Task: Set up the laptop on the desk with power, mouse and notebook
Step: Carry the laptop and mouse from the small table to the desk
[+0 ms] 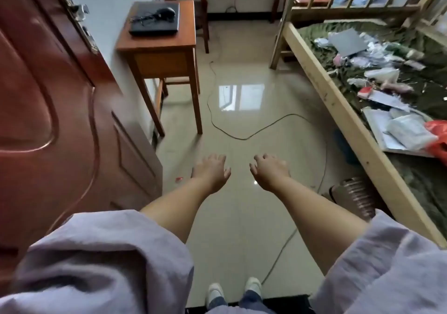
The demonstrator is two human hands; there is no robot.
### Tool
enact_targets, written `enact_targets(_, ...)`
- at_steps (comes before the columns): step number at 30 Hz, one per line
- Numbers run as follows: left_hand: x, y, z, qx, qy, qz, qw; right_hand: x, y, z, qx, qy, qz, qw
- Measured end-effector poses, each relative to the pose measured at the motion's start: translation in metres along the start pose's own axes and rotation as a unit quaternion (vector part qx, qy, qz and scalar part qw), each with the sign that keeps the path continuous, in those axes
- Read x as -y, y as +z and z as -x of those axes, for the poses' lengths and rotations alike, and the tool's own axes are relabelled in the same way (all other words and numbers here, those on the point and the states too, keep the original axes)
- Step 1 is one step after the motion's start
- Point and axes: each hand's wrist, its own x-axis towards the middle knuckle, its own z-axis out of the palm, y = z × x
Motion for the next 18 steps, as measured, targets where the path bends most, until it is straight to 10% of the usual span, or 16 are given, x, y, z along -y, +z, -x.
enact_targets(18, -0.025, 0.056, -0.102, 0.126, 0.007, -0.014, 0.992, -0.069, 0.045, -0.078, 0.113, 0.03, -0.018, 0.993)
